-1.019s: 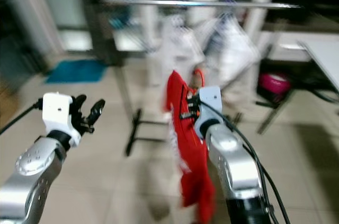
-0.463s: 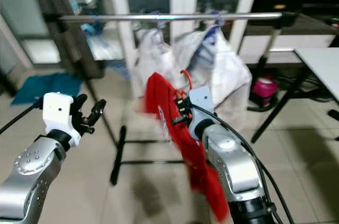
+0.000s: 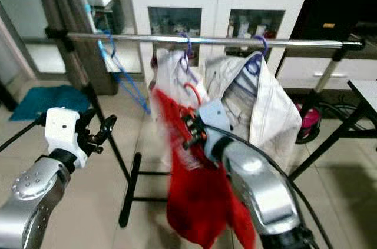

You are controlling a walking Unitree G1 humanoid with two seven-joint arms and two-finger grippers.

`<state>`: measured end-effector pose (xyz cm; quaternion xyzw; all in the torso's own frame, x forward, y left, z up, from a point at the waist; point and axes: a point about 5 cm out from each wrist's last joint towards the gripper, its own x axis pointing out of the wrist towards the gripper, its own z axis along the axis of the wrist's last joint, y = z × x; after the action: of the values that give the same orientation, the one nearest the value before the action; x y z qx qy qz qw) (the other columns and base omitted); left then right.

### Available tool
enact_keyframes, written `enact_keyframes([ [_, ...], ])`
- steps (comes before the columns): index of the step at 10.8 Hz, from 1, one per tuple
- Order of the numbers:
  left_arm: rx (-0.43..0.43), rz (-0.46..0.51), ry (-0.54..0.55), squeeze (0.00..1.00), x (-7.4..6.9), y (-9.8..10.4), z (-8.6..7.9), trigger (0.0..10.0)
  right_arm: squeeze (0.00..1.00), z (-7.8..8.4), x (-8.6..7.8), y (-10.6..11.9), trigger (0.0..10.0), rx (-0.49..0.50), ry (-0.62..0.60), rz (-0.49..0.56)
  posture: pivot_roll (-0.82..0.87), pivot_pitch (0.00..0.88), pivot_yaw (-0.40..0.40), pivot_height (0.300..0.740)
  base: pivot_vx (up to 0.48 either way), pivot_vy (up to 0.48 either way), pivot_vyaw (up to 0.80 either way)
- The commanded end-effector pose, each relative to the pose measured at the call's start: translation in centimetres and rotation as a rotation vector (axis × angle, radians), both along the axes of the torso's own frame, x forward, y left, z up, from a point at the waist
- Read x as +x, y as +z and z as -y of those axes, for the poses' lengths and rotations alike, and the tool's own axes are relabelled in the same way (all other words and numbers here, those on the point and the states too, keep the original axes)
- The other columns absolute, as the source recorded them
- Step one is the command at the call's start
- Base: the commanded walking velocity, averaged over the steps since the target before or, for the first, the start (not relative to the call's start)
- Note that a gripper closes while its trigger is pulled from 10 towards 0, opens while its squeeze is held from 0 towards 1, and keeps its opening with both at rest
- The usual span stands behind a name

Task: Hang hanger

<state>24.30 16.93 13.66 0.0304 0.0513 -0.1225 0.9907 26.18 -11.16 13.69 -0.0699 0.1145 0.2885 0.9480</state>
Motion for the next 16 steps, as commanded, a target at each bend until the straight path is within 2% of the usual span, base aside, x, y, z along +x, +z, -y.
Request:
enact_keyframes([
  [1, -0.013, 0.011, -0.039, 0.0, -0.2, 0.3, 0.8, 10.0, 0.0, 1.0, 0.0, 0.4, 10.0, -0.004, -0.032, 0.011, -0.09, 0.0, 0.031, 0.74, 0.0, 0.0, 0.0],
  [3, 0.001, 0.002, -0.077, 0.0, -0.6, 0.2, 0.9, 10.0, 0.0, 1.6, -0.3, 0.7, 10.0, -0.021, -0.027, 0.02, -0.09, 0.0, 0.035, 0.74, 0.0, 0.0, 0.0],
  [5, 0.026, -0.003, -0.129, 0.0, -0.9, 0.3, 0.7, 10.0, 0.0, 0.7, -0.6, 1.4, 10.0, -0.032, 0.033, 0.042, -0.1, 0.0, 0.038, 0.74, 0.0, 0.0, 0.0],
  [7, 0.04, -0.002, -0.137, 0.0, -0.9, 0.4, 0.4, 10.0, 0.0, 0.1, 0.1, 1.7, 10.0, -0.021, 0.019, 0.027, -0.1, 0.0, 0.043, 0.74, 0.0, 0.0, 0.0],
  [9, 0.089, 0.003, -0.161, 0.0, -0.8, 0.7, 0.0, 10.0, 0.0, -1.6, 2.3, 1.9, 10.0, 0.041, -0.035, -0.035, -0.11, 0.0, 0.053, 0.74, 0.0, 0.0, 0.0],
  [10, 0.108, 0.01, -0.171, 0.0, -0.7, 0.9, -0.2, 10.0, 0.0, -2.9, 3.8, 2.1, 10.0, 0.038, -0.048, -0.053, -0.1, 0.0, 0.056, 0.74, 0.0, 0.0, 0.0],
  [13, 0.134, 0.021, -0.199, 0.0, -0.6, 1.5, -0.5, 10.0, 0.0, -5.4, 7.3, 3.9, 10.0, 0.034, -0.066, -0.035, -0.09, 0.006, 0.065, 0.74, 0.0, 0.0, 0.0],
  [14, 0.134, 0.027, -0.207, 0.0, -0.6, 1.7, -0.5, 10.0, 0.0, -6.0, 8.2, 4.4, 10.0, 0.037, -0.065, -0.025, -0.09, 0.009, 0.064, 0.74, 0.0, 0.0, 0.0],
  [15, 0.128, 0.046, -0.231, 0.0, -0.9, 2.1, -0.6, 10.0, 0.0, -6.5, 10.0, 5.3, 10.0, 0.021, -0.099, -0.01, -0.08, 0.02, 0.055, 0.74, 0.0, 0.0, 0.0],
  [16, 0.128, 0.053, -0.24, 0.0, -1.1, 2.4, -0.7, 10.0, 0.0, -6.7, 10.9, 5.8, 10.0, 0.025, -0.118, -0.023, -0.08, 0.023, 0.053, 0.74, 0.0, 0.0, 0.0],
])
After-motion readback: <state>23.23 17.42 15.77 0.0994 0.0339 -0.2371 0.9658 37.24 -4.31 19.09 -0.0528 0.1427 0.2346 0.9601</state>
